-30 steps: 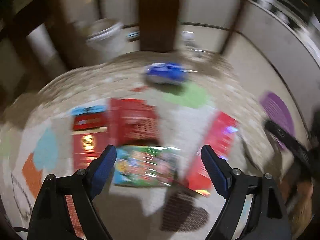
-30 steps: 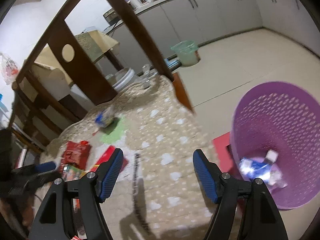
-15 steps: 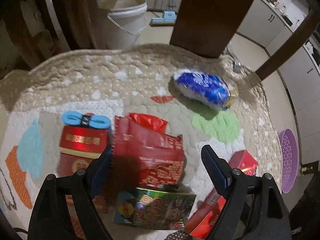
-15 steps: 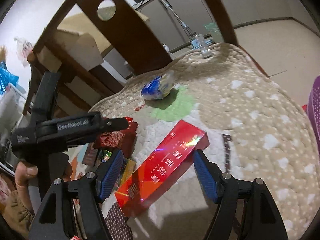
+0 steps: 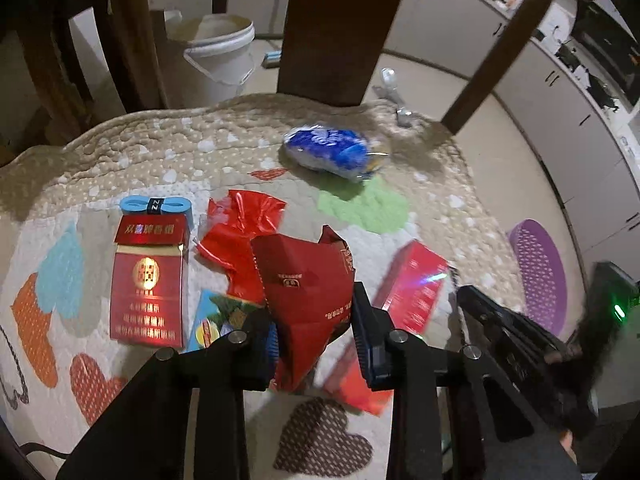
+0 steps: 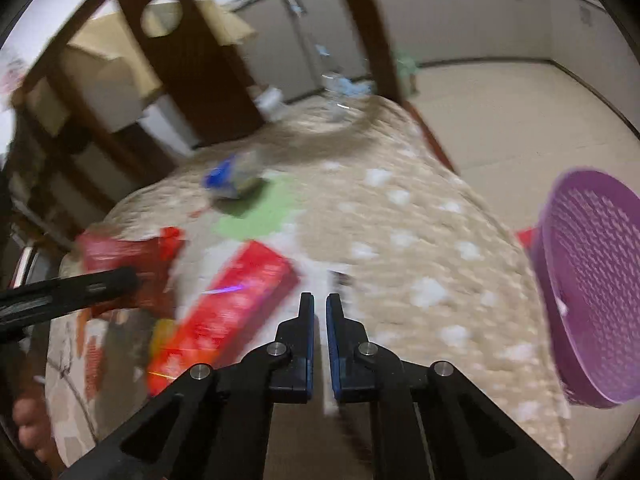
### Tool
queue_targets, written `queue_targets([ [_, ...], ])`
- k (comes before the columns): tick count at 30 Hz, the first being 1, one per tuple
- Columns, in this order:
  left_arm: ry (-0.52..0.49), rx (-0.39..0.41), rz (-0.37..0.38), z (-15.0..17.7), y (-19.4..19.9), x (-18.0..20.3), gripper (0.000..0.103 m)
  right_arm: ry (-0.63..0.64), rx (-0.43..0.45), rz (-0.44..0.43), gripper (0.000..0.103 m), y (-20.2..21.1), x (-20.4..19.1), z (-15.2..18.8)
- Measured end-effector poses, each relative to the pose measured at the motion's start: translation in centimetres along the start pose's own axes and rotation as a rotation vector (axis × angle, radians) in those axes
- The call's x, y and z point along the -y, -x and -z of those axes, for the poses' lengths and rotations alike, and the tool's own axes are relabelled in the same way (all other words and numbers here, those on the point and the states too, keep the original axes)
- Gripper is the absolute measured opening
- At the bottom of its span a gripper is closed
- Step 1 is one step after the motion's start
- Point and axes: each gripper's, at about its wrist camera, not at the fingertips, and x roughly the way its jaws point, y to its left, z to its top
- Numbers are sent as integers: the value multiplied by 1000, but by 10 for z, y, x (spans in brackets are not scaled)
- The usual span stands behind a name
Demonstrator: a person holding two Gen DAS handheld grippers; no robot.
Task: Collect trash
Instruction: 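Grasp the red snack bag with left tool while right tool grasps the long red box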
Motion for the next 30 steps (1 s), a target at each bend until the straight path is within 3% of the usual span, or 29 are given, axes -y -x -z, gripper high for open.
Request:
queue_targets([
  [2, 3, 17, 0, 6, 8, 2, 30, -80, -21, -70, 11, -4, 12, -1],
  [3, 6, 26, -1, 9, 13, 3, 30, -125, -32, -145, 29, -5, 17, -1],
  [4, 8, 34, -2, 13, 17, 2, 30, -144, -29, -190, 55, -3, 17, -2],
  [6, 14, 52, -9, 23, 29, 1, 30, -160, 5, -269, 77, 1, 10, -3],
  [10, 17, 83, -45, 48, 52, -6, 30, -55, -9, -236, 78, -5, -22, 0],
  [14, -4, 136, -110, 68, 68, -9, 30, -43, -79, -218, 78, -21, -49, -6],
  [20, -35, 169, -161, 82, 78, -15, 31, -12, -124, 5, 77, -46, -76, -22],
  [24, -51, 183, -190, 86, 82, -18, 30, 160, -128, 138, 75, -59, -98, -10],
  [26, -65, 191, -203, 87, 84, -17, 31, 220, -119, 139, 69, -53, -98, -2],
  [30, -88, 202, -216, 89, 85, -11, 31, 221, -111, 41, 51, -27, -73, 11],
])
